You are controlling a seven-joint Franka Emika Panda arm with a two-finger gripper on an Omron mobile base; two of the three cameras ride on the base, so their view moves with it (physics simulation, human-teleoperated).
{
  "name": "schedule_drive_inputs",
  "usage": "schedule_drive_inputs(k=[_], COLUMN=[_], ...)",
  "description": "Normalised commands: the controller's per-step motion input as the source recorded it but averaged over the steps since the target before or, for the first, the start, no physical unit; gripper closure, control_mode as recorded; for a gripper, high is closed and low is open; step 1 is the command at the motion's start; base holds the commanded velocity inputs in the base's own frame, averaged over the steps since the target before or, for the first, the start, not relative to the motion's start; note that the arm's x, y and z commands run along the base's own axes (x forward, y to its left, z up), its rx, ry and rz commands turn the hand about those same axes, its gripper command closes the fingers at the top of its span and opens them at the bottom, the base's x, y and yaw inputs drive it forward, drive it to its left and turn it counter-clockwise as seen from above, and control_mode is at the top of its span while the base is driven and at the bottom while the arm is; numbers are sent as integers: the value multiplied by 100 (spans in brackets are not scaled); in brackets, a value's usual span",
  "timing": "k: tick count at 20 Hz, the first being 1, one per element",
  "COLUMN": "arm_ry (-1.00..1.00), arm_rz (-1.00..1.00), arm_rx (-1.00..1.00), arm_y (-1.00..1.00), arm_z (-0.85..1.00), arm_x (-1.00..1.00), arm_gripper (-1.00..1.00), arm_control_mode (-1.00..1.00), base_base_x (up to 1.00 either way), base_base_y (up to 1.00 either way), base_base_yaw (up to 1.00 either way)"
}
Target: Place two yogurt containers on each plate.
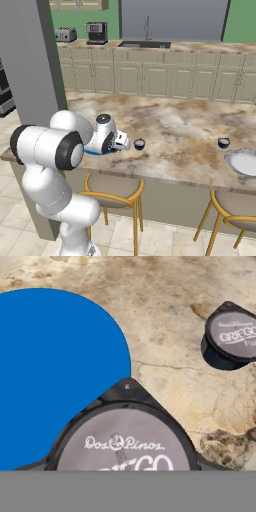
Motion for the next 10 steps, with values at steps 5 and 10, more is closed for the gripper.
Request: schedule_drive_inputs(k=[5, 10], arm_ry=[0, 0], arm_rz=[0, 0], arm_rx=[0, 0], arm_y=[68, 63], arm_z=[14, 1], arm_x=[12, 31], arm_gripper=[100, 100], arm_control_mode=[-100, -100], base_base_x=[0, 0], base_base_y=[0, 0], base_base_yaw=[0, 0])
